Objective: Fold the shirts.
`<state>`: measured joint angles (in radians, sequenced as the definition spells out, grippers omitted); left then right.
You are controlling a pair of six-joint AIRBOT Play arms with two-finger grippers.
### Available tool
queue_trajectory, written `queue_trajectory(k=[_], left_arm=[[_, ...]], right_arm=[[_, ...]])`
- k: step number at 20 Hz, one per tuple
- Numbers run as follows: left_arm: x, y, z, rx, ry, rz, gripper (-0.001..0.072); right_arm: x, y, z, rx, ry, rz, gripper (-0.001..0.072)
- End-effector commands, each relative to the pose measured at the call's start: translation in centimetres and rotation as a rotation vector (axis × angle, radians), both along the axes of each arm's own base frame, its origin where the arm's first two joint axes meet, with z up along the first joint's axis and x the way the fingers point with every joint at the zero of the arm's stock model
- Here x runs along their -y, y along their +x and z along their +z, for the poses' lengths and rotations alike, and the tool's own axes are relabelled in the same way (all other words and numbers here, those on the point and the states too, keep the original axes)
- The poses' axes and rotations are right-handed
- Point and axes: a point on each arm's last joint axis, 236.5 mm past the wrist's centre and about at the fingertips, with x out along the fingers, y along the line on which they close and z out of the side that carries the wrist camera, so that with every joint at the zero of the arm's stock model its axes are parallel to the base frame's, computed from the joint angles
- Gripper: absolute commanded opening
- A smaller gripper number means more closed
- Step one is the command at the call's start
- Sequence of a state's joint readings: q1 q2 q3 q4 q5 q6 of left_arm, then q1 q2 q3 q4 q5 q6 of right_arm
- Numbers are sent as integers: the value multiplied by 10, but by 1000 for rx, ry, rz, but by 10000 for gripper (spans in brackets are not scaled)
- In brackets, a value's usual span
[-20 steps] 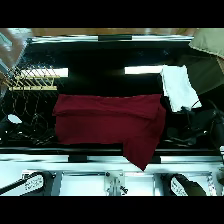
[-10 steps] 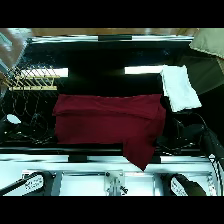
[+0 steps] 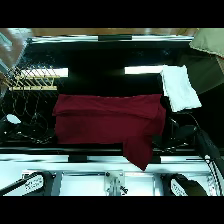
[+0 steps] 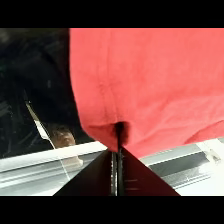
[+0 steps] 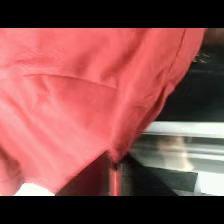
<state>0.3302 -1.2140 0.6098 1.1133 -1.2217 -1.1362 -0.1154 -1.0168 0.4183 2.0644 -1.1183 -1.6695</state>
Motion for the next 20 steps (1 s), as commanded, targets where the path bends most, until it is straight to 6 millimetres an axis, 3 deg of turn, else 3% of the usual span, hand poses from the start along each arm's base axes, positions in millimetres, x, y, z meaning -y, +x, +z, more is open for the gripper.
queue_trajectory(k=[1, 3, 6, 8, 13, 15, 17, 20], left_arm=[[-3, 8, 4, 45, 12, -28, 30], [-10, 32, 26, 177, 38, -101, 30], [-32, 92, 72, 381, 134, -36, 29], [-41, 125, 90, 440, 158, 0, 27], [-27, 209, 125, 527, 154, -13, 29], [-23, 239, 126, 525, 140, 18, 30], [-19, 263, 113, 485, 119, 76, 30], [-15, 285, 92, 440, 101, 117, 30]], right_arm=[[-9, 6, 11, 36, -7, 72, 97], [-8, 38, 42, 167, -12, 91, 97], [6, 93, 87, 339, -77, 46, 96], [10, 127, 101, 390, -91, 24, 96], [26, 215, 114, 454, -141, -2, 96], [26, 244, 109, 447, -129, -16, 96], [24, 270, 102, 461, -113, -38, 97], [31, 293, 87, 480, -127, -84, 97]])
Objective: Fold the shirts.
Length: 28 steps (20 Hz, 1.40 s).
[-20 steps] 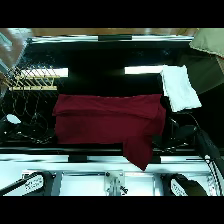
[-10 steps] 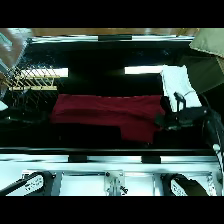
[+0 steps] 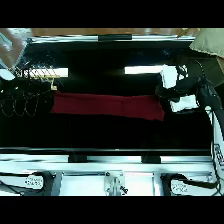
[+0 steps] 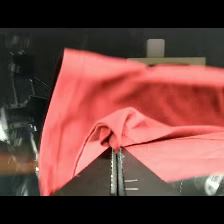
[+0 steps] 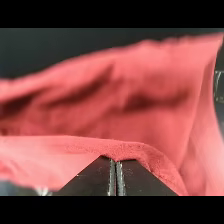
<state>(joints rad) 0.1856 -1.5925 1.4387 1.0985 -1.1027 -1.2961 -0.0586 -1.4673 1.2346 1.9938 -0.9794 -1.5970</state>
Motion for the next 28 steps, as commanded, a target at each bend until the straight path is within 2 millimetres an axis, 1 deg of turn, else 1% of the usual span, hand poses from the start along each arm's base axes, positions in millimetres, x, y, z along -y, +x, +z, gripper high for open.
queue_trajectory(k=[1, 3, 4, 5, 6, 7, 8, 9, 10, 11, 12, 13, 15, 17, 18, 22, 23, 25, 26, 27, 28], left_arm=[[8, 28, -23, -49, -40, 59, 30], [15, 24, -44, -117, -64, 86, 33], [20, 19, -55, -163, -78, 95, 126], [25, 12, -62, -203, -85, 86, 406], [29, 6, -64, -229, -86, 68, 668], [26, -1, -63, -247, -66, 36, 708], [19, -9, -61, -273, -31, 7, 708], [10, -17, -59, -299, 10, -8, 707], [4, -21, -56, -310, 37, -16, 707], [2, -24, -49, -311, 42, -19, 707], [3, -26, -43, -307, 43, -23, 707], [5, -27, -35, -294, 45, -28, 707], [9, -27, -19, -265, 50, -38, 706], [15, -27, -5, -232, 57, -50, 705], [18, -27, 1, -218, 59, -57, 705], [34, -28, 14, -180, 74, -115, 704], [40, -29, 16, -170, 75, -138, 705], [51, -30, 19, -159, 75, -169, 705], [55, -30, 20, -156, 76, -179, 705], [61, -31, 21, -153, 77, -191, 705], [67, -32, 22, -151, 76, -205, 704]], right_arm=[[8, 30, -21, 17, -11, -43, 98], [6, 25, -41, -38, -4, -38, 151], [4, 22, -49, -65, 6, -36, 337], [3, 19, -52, -80, 7, -30, 521], [5, 16, -51, -87, -6, -16, 551], [15, 11, -48, -94, -47, -4, 551], [31, 2, -45, -112, -105, 12, 609], [41, -10, -43, -150, -122, 17, 682], [47, -26, -45, -219, -90, 10, 683], [50, -37, -49, -271, -58, 8, 683], [53, -44, -55, -304, -35, 5, 682], [52, -45, -58, -313, -18, 4, 683], [45, -38, -65, -298, 14, -1, 683], [33, -27, -72, -283, 68, -21, 683], [26, -26, -77, -290, 94, -27, 683], [3, -35, -101, -375, 127, -17, 682], [-4, -35, -104, -383, 135, -15, 681], [-21, -36, -105, -388, 154, 8, 670], [-26, -39, -103, -393, 153, 26, 612], [-29, -42, -102, -400, 153, 42, 412], [-31, -44, -97, -406, 165, 46, 187]])
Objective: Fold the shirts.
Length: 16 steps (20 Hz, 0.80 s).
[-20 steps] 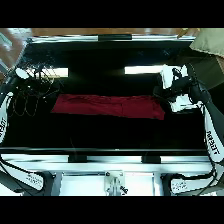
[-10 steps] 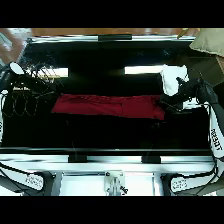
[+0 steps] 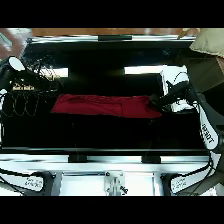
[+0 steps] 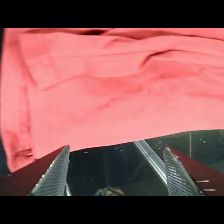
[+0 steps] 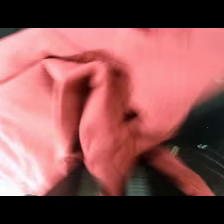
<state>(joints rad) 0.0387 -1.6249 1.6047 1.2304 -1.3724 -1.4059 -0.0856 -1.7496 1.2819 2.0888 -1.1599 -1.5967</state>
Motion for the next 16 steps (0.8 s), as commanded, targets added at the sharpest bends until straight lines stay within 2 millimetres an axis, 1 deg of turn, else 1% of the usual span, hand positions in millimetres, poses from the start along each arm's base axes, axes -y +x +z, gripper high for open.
queue_trajectory(k=[1, 2, 3, 5, 6, 7, 8, 9, 11, 12, 14, 16], left_arm=[[24, -3, 6, 13, -17, -52, 696], [36, -5, 8, 13, -48, -65, 694], [53, -6, 12, 11, -95, -80, 690], [92, -12, 18, -5, -198, -114, 685], [112, -17, 17, -22, -235, -140, 584], [129, -22, 11, -41, -246, -170, 312], [146, -27, -1, -60, -244, -201, 54], [165, -32, -14, -74, -241, -228, 32], [202, -43, -41, -114, -236, -254, 31], [222, -48, -50, -126, -250, -262, 31], [263, -55, -60, -118, -299, -282, 31], [300, -60, -61, -104, -375, -269, 31]], right_arm=[[-15, -8, 12, -17, 34, 30, 97], [-14, -9, 23, 3, 28, 47, 96], [-14, -7, 39, 45, 23, 60, 97], [-14, -1, 78, 142, 14, 60, 96], [-14, -1, 99, 187, 11, 60, 96], [-15, -3, 118, 224, 11, 59, 96], [-15, -8, 138, 256, 10, 60, 96], [-16, -14, 155, 280, 9, 64, 96], [-19, -30, 184, 313, 12, 76, 96], [-19, -39, 198, 330, 10, 87, 96], [-22, -55, 221, 354, 12, 88, 96], [-24, -71, 240, 375, 14, 89, 96]])
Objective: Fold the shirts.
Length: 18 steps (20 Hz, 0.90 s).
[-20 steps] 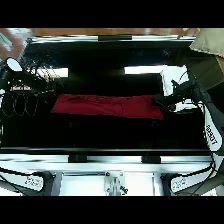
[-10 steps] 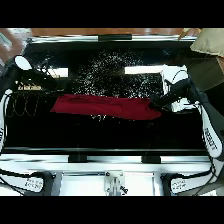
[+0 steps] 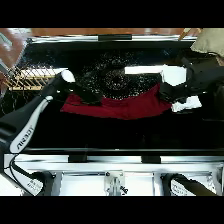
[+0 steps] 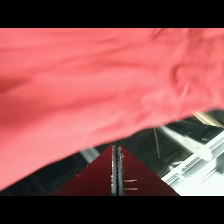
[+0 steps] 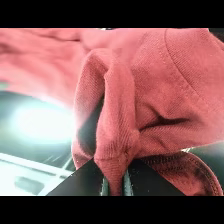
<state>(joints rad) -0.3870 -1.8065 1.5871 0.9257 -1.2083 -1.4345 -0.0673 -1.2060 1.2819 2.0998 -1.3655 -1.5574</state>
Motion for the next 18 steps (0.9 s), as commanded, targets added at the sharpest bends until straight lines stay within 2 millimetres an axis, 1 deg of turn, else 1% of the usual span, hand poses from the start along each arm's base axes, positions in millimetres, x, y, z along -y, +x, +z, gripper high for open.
queue_trajectory(k=[1, 3, 5, 7, 9, 10, 11, 12, 13, 14, 15, 16, 17, 18], left_arm=[[74, -12, -6, -17, -139, 32, 31], [105, -23, -6, -36, -197, 39, 31], [129, -39, -15, -41, -204, 19, 31], [148, -50, -27, -29, -199, 6, 31], [163, -58, -31, -20, -211, 7, 31], [166, -57, -30, -6, -215, 8, 31], [165, -52, -26, 28, -222, -4, 30], [160, -44, -19, 50, -230, -2, 30], [148, -31, -7, 75, -231, 16, 29], [130, -14, 7, 121, -220, 28, 29], [107, 2, 23, 172, -197, 36, 29], [80, 18, 43, 226, -173, 48, 29], [47, 34, 69, 291, -143, 69, 29], [15, 49, 97, 357, -124, 105, 29]], right_arm=[[-4, -33, 38, 35, 5, 6, 96], [-6, -46, 55, 62, 8, 0, 96], [-7, -60, 70, 87, 8, -3, 96], [-8, -72, 81, 112, 8, -5, 96], [-8, -81, 89, 128, 8, -6, 96], [-9, -83, 92, 136, 7, -4, 96], [-8, -84, 93, 140, 7, -6, 96], [-8, -83, 92, 137, 7, -9, 96], [-8, -79, 92, 142, 12, -14, 96], [-9, -72, 92, 152, 18, -24, 96], [-10, -63, 91, 163, 29, -33, 96], [-15, -52, 88, 171, 37, -30, 96], [-26, -43, 81, 173, 42, -5, 96], [-41, -33, 73, 171, 50, 22, 96]])
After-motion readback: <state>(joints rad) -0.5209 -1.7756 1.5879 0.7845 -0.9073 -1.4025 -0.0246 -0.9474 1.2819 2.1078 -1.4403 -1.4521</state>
